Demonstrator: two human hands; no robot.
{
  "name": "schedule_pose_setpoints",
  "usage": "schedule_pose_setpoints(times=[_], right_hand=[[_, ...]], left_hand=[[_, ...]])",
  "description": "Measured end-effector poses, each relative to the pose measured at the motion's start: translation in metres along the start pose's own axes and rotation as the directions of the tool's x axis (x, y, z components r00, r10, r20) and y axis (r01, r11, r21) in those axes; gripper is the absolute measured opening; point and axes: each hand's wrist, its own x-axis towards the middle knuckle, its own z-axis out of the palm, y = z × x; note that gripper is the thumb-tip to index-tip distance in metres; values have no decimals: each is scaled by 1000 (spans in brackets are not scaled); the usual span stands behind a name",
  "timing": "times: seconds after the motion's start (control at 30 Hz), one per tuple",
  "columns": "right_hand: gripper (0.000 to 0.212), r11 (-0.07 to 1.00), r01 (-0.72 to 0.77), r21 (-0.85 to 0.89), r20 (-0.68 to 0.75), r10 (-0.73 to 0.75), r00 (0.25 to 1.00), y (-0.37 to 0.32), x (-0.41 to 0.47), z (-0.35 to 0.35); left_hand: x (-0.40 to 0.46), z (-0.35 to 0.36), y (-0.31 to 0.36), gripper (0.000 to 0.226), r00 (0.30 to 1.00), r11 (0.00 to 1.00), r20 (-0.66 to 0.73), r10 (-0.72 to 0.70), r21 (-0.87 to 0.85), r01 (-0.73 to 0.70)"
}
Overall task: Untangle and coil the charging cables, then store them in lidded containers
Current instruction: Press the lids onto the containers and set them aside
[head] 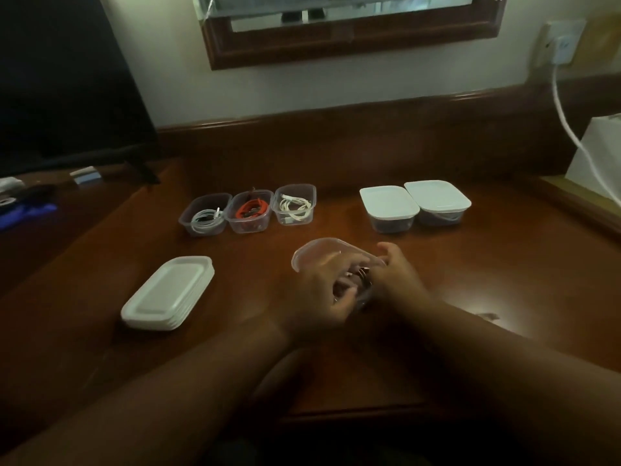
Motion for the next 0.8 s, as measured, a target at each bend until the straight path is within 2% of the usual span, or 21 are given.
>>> schedule_pose_setpoints(times=[0.07, 0.13, 0.17, 0.23, 0.37, 0.43, 0.53, 0.6, 0.67, 0.73, 0.8], right_hand=[[54, 999, 29, -25, -14, -29, 999, 2, -10, 2], [44, 996, 64, -59, -12, -65, 998, 0, -16, 7], [41, 996, 71, -54, 15, -71, 997, -2, -20, 9], [36, 997, 74, -36, 100, -70, 993, -6, -24, 16], [40, 994, 109, -32, 193, -101, 976, -18, -34, 25], [61, 990, 140, -16, 230, -132, 964, -19, -39, 26], [102, 974, 212, -80, 363, -169, 916, -15, -48, 26], [116, 955, 260, -144, 420, -179, 890, -12, -49, 29], [120, 935, 303, -186, 423, -202, 883, -11, -47, 31], [120, 928, 312, -204, 384, -217, 897, -9, -44, 31], [118, 925, 311, -220, 351, -223, 910, -7, -43, 31]], left_hand=[[-9, -12, 0, 47, 1000, 994, 2, -17, 107, 16], [-16, -27, -7, 77, 979, 930, 91, -182, 338, 141], [-20, -35, -10, 93, 944, 877, 150, -295, 433, 206], [-29, -48, -19, 110, 874, 816, 231, -428, 515, 264], [-44, -65, -34, 113, 840, 814, 277, -466, 507, 285], [-50, -67, -39, 113, 848, 805, 223, -481, 497, 326], [-57, -61, -41, 111, 871, 766, 84, -484, 522, 376], [-59, -59, -43, 111, 878, 768, 58, -476, 514, 382], [-59, -61, -45, 112, 871, 808, 107, -480, 441, 391], [-58, -69, -48, 108, 860, 850, 115, -497, 265, 455], [-56, -78, -56, 96, 844, 838, -18, -536, 110, 535]])
